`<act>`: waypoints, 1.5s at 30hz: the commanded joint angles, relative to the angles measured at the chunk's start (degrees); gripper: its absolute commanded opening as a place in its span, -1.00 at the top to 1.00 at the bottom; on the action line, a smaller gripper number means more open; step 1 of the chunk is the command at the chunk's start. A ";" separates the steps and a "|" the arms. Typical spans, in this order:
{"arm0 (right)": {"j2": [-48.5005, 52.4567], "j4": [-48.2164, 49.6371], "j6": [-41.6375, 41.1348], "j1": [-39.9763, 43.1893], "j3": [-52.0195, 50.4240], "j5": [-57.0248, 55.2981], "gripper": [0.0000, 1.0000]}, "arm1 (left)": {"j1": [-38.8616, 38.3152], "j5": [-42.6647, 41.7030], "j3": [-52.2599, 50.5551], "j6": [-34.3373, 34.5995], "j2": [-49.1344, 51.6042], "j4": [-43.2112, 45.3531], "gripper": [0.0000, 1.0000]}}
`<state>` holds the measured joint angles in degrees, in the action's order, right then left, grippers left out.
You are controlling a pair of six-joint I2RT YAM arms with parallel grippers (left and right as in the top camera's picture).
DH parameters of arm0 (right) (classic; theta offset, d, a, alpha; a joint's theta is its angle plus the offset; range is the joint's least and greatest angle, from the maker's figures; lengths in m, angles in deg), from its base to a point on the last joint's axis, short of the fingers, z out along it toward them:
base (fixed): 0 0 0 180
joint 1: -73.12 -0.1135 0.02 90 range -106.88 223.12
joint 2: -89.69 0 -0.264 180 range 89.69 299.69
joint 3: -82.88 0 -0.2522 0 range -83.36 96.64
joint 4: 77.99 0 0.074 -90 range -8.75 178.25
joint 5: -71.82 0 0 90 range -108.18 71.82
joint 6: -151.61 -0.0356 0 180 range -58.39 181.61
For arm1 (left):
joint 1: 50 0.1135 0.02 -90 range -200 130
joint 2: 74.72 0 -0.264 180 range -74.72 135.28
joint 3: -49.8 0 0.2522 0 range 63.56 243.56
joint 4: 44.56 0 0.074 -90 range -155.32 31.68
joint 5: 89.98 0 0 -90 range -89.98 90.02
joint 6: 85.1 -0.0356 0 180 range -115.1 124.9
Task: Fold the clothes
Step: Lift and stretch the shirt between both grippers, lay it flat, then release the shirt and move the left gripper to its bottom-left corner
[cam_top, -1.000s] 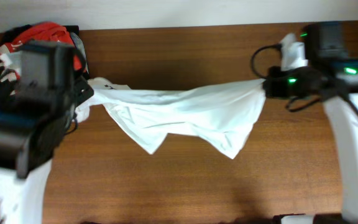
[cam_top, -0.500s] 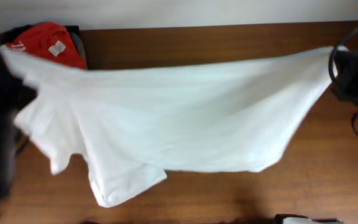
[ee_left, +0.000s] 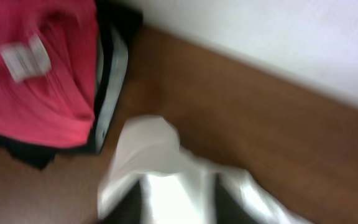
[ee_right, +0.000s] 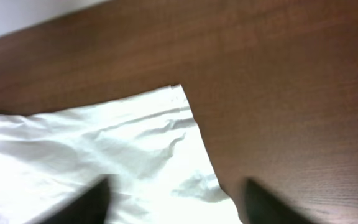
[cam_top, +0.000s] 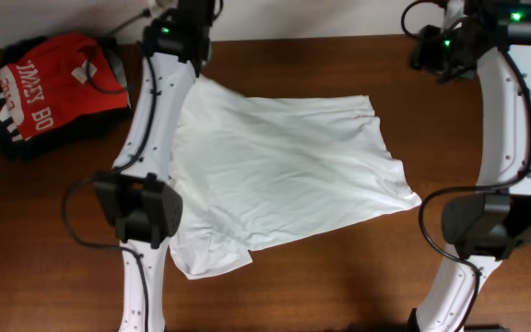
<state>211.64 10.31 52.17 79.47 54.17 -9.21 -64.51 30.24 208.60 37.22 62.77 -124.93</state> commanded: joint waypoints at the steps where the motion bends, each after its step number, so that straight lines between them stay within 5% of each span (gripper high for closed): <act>1: -2.08 -0.72 -0.11 0.50 0.39 -0.66 -0.97 | 0.28 0.72 0.74 -0.79 -0.11 -2.97 -0.98; 8: -8.44 -5.68 -0.13 0.48 0.42 -0.66 -0.97 | 0.26 0.68 7.02 -0.96 -9.18 -16.31 -0.98; 16: -17.81 -14.49 -1.16 0.48 0.42 -0.68 -0.97 | 0.42 0.63 7.04 -1.18 -31.04 -30.10 -0.98; 22: -20.57 -19.41 -0.96 0.48 0.00 -3.50 -0.98 | 0.42 -15.72 3.82 -10.97 -39.23 -30.10 -0.99; 25: -22.86 -19.41 -0.94 0.48 -1.36 -3.48 -0.97 | 0.42 -15.30 -6.60 -8.50 -45.35 -30.10 -0.98; 30: -26.18 -19.39 -0.98 0.37 -10.80 -3.45 -0.97 | 0.22 -14.10 -33.07 5.68 -56.81 -29.81 -0.98; 38: -25.99 -6.16 -1.60 0.39 -30.29 -3.26 -0.97 | -6.95 -37.55 -74.90 10.80 -58.01 -12.48 -0.98; 45: -25.94 -3.61 -1.62 0.39 -31.41 -3.23 -0.97 | -8.37 -37.51 -92.89 22.45 -58.01 -6.36 -0.98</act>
<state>186.22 6.40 51.06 79.53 22.90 -11.77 -72.72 -5.91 120.21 53.11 5.53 -132.52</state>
